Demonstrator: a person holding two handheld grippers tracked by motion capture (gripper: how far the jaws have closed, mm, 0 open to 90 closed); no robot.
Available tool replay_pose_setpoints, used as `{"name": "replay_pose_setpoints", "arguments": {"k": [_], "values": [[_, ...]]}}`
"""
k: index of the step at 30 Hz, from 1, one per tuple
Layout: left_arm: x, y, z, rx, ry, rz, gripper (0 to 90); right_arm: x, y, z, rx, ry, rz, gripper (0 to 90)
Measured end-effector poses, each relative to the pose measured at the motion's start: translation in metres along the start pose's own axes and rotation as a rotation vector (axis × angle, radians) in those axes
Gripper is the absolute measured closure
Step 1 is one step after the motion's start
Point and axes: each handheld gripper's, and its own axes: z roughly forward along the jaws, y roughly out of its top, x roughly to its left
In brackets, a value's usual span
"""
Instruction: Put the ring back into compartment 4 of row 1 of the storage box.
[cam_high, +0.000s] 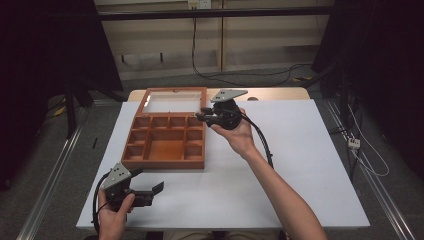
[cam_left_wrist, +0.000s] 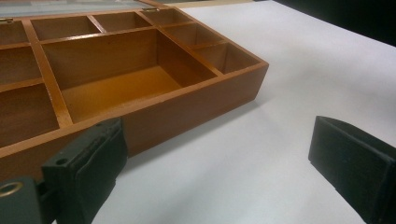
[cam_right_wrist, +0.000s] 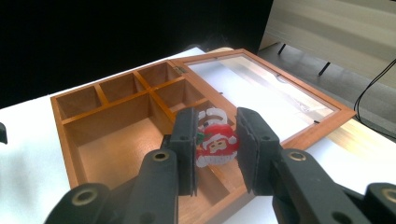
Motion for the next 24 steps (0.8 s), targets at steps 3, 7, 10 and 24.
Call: {"name": "replay_pose_setpoints", "arguments": {"k": [3, 7, 10, 24], "values": [[0.0, 0.0, 0.0, 0.004, -0.003, 0.002, 4.3, -0.002, 0.001, 0.003, 0.003, -0.007, 0.001, 69.9], [-0.001, 0.0, 0.001, 0.005, -0.007, 0.006, 4.3, -0.007, -0.001, 0.009, 0.014, -0.018, 0.013, 69.9], [-0.001, 0.0, 0.001, 0.005, -0.009, 0.005, 4.3, -0.009, -0.002, 0.013, 0.015, -0.021, 0.021, 69.9], [-0.001, 0.0, 0.001, 0.004, -0.007, 0.004, 4.3, -0.014, 0.002, 0.03, 0.003, -0.032, 0.03, 69.9]]}}
